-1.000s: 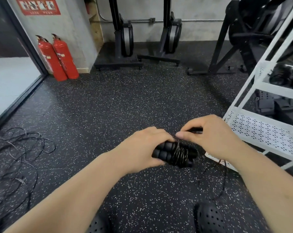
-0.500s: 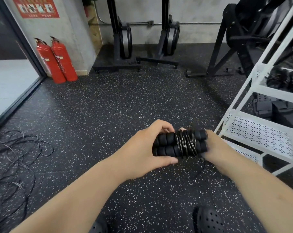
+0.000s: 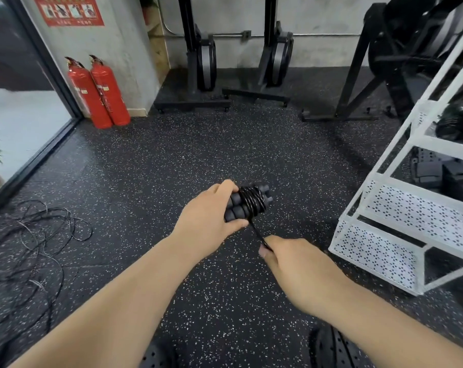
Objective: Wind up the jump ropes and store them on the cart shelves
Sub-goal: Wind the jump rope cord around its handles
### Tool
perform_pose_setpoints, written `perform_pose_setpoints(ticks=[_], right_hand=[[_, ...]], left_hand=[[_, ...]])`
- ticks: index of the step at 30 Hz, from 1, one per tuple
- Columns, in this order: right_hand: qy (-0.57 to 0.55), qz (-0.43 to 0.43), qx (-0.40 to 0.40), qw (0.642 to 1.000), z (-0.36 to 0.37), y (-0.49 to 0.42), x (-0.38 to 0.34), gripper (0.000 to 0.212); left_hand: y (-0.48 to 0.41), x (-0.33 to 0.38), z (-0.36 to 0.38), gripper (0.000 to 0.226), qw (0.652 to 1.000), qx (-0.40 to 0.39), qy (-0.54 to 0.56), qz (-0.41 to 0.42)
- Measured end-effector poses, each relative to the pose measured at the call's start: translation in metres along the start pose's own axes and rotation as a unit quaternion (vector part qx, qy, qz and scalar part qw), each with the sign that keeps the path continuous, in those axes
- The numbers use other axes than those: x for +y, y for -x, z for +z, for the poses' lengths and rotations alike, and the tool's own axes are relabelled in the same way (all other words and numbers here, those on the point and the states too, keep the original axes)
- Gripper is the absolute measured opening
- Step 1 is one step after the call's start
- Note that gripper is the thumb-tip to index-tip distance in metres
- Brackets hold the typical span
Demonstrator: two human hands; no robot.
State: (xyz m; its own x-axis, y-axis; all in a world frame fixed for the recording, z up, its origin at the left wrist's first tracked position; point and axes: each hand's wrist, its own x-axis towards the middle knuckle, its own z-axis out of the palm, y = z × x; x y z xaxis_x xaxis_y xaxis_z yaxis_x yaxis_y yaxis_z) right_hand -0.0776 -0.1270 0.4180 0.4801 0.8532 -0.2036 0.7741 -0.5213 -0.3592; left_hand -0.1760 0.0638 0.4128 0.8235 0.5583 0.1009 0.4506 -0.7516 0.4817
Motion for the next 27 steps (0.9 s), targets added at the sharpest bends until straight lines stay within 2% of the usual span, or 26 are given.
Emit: perform_pose_setpoints(ticks=[6,10,14,18,23,27], right_hand=[[0.147,-0.089,0.077,0.982,-0.016,0.000,-0.008,0.034],[0.148,-0.101,0.127,0.976,-0.040,-0.009,0.006,0.041],[0.019,-0.089,0.136,0.987,-0.059,-0.021,0.037,0.038],[-0.159,-0.049,0.076,0.983,-0.069,-0.025,0.056,0.036],[-0.270,-0.075,0.031,0.960,-0.071,-0.025,0.066,0.040],[-0.418,-0.023,-0.009,0.908,-0.067,-0.022,0.075,0.043]], left_hand=[[-0.001,0.001,0.007,0.067,0.998,-0.056,-0.028,0.010],[0.003,0.009,0.007,0.062,0.991,-0.125,-0.012,0.051],[0.014,0.024,0.003,0.056,0.977,-0.171,-0.004,0.129],[0.024,0.043,-0.002,0.056,0.971,-0.187,0.021,0.149],[0.035,0.056,-0.015,0.061,0.964,-0.205,0.107,0.133],[0.041,0.064,-0.023,0.071,0.957,-0.191,0.183,0.116]])
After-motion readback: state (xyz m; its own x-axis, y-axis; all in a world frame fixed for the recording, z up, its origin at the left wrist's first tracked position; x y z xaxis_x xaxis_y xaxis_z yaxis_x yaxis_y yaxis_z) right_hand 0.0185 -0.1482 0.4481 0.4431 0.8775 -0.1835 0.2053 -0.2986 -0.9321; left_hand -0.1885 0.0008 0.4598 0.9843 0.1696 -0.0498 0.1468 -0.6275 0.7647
